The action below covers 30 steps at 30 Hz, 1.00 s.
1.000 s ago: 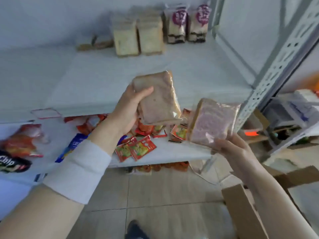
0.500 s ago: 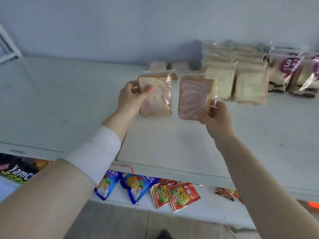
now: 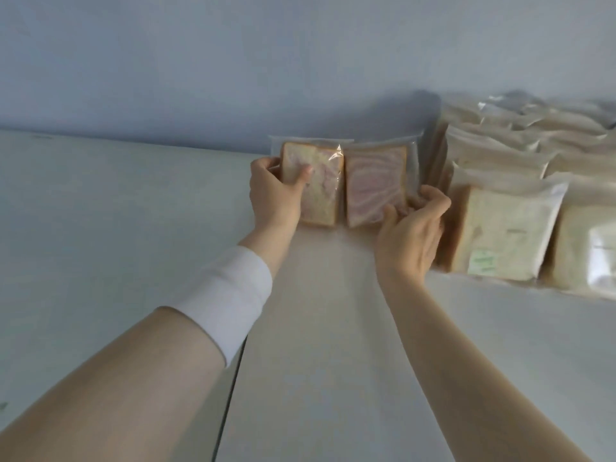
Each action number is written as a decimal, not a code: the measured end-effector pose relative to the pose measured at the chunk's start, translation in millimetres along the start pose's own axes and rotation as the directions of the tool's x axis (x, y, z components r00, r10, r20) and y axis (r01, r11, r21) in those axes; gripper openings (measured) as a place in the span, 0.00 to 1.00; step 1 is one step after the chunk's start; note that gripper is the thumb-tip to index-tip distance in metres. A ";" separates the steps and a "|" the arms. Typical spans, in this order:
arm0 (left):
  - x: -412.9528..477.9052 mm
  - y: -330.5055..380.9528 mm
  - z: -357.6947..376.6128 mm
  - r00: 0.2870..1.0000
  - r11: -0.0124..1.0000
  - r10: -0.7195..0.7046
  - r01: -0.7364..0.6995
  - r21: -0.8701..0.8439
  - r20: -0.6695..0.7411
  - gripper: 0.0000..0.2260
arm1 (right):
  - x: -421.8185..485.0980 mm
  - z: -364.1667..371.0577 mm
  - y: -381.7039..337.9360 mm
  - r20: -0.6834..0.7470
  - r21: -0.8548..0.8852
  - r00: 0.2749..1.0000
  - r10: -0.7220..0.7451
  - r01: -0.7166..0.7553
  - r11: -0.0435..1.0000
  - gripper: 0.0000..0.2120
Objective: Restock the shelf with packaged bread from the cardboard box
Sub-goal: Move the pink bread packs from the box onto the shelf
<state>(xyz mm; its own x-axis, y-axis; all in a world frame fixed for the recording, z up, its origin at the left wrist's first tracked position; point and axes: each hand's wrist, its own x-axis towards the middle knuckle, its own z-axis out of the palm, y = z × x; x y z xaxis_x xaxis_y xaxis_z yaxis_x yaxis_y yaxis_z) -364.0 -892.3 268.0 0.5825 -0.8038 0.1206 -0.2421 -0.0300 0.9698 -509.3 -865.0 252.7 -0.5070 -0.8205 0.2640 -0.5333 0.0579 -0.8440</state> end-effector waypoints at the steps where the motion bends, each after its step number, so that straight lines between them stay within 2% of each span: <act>1: 1.2 -0.2 3.9 1.000 0.999 0.018 -0.018 0.030 -0.009 0.22 | 1.2 4.5 1.8 -0.002 -0.061 1.000 0.012 -0.012 0.998 0.19; 4: -0.9 0.3 13.7 0.997 0.965 0.071 -0.059 0.255 -0.039 0.23 | -1.6 13.1 7.7 0.019 -0.312 0.998 -0.057 0.060 0.948 0.17; 6: -4.1 4.6 14.7 0.999 0.922 0.016 0.003 0.387 -0.045 0.26 | -6.3 13.8 6.6 0.039 -0.461 0.994 -0.104 0.110 0.881 0.19; 8: -6.5 11.2 12.4 0.998 0.914 -0.055 0.053 0.402 -0.006 0.29 | -12.2 9.1 2.8 0.072 -0.519 0.989 -0.130 0.148 0.842 0.23; 10: -10.0 17.5 7.1 0.998 0.925 -0.053 0.039 0.378 0.027 0.32 | -20.9 -1.3 -1.0 0.129 -0.538 0.977 -0.167 0.211 0.816 0.27; 12: -21.3 21.6 -1.1 0.996 0.912 0.054 -0.075 0.403 0.065 0.33 | -32.6 -18.1 -2.2 0.170 -0.537 0.955 -0.244 0.298 0.789 0.28; 14: -42.7 23.3 -10.6 0.949 0.811 0.267 -0.316 0.493 0.169 0.32 | -46.1 -42.4 -1.3 0.204 -0.529 0.928 -0.311 0.372 0.762 0.27; 15: -56.0 25.2 -13.8 0.888 0.720 0.382 -0.460 0.520 0.257 0.30 | -52.7 -57.5 1.0 0.223 -0.544 0.917 -0.330 0.398 0.738 0.27; 17: -88.9 36.0 -12.4 0.699 0.503 0.527 -0.715 0.484 0.484 0.25 | -62.8 -93.4 10.3 0.241 -0.591 0.912 -0.331 0.409 0.695 0.26; 19: -131.8 53.3 1.6 0.481 0.310 0.538 -0.877 0.367 0.692 0.21 | -69.1 -139.7 26.8 0.215 -0.648 0.932 -0.291 0.359 0.672 0.25; 21: -187.7 73.1 25.0 0.312 0.159 0.491 -0.950 0.268 0.813 0.18 | -73.4 -196.9 51.0 0.175 -0.727 0.959 -0.222 0.278 0.628 0.24; 25: -334.1 108.2 84.6 0.085 0.033 0.391 -0.996 0.079 0.917 0.16 | -87.8 -335.6 120.6 0.071 -0.860 0.997 -0.002 0.062 0.507 0.21; 28: -464.9 117.8 129.2 -0.094 0.017 0.342 -0.994 -0.106 0.935 0.15 | -117.1 -441.6 187.7 -0.050 -0.897 0.990 0.132 -0.102 0.430 0.19; 30: -555.7 112.3 151.8 -0.190 0.000 0.288 -0.980 -0.198 0.939 0.13 | -150.4 -508.8 238.3 -0.121 -0.897 0.959 0.255 -0.216 0.385 0.20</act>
<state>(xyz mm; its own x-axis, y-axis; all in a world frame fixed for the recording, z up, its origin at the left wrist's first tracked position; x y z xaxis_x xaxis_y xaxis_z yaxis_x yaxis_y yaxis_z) -832.6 -539.2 277.8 -0.9086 -0.4137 0.0569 -0.4171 0.9057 -0.0757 -904.7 -438.5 249.5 -0.7046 -0.7032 0.0946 -0.7035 0.7098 0.0365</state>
